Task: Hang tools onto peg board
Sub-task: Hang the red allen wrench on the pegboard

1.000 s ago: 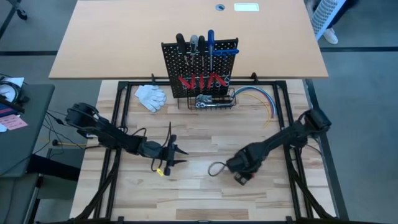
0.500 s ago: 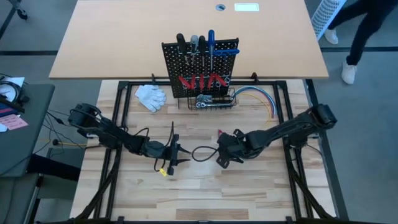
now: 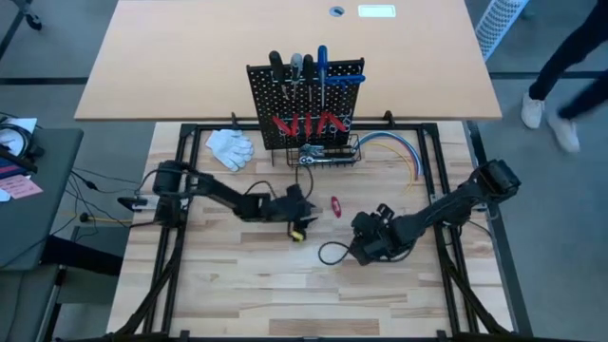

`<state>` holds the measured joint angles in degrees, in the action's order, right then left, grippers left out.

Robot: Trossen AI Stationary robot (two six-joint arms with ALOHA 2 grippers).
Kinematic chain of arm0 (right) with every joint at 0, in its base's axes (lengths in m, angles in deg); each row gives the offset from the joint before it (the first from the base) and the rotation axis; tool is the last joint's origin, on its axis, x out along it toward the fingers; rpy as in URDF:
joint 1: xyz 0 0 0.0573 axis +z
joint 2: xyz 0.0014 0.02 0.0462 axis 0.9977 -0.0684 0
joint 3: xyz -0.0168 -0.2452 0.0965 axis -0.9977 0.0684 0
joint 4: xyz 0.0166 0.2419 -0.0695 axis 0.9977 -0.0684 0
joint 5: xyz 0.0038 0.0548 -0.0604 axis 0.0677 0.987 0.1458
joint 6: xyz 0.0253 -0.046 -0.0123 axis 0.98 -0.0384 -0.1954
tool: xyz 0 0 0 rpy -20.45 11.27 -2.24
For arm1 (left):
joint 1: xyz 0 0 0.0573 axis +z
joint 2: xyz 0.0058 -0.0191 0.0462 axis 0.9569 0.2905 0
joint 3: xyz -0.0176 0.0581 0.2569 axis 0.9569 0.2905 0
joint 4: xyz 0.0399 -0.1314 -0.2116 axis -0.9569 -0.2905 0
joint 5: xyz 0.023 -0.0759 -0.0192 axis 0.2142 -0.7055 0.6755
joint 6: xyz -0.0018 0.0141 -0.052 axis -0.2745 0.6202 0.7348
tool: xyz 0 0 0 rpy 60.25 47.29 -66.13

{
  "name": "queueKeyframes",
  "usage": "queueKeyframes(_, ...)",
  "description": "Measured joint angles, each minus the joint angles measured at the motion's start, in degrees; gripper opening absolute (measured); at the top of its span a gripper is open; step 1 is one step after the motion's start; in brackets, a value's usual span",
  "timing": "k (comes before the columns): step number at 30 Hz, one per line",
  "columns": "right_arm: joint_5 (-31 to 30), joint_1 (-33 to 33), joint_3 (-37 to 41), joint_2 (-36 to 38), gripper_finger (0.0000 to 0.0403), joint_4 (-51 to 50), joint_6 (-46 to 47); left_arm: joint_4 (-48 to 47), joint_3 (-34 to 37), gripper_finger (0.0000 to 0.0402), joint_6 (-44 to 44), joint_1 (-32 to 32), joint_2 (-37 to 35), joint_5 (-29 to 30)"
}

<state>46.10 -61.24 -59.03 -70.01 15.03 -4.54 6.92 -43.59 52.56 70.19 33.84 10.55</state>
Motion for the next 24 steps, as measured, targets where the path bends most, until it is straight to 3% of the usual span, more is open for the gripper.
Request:
queueKeyframes(6, -3.48, 3.77, 3.68, 0.0, 0.0191, 2.82, 5.38, 0.48, -3.87, 0.0198, 2.35, 4.46, 5.55, -7.56)
queueKeyframes(10, -4.53, 5.09, 4.47, 0.0, 0.0191, 6.25, 5.16, 2.41, -4.31, 0.0183, 0.67, 4.9, 7.87, -8.33)
queueKeyframes(16, -6.26, 5.11, 4.45, 0.0, 0.0191, 8.2, 4.0, 2.31, -4.37, 0.0118, -0.79, 4.82, 8.3, -7.56)
queueKeyframes(21, -9.01, 5.24, 4.45, 0.0, 0.0191, 12.32, -0.85, 0.7, -4.32, 0.0018, -1.33, 4.81, 8.23, -9.13)
queueKeyframes(24, -10.91, 5.99, 4.71, 0.0, 0.0191, 18.55, -8.31, -0.97, -4.24, 0.0008, 0.23, 4.86, 7.97, -9.24)
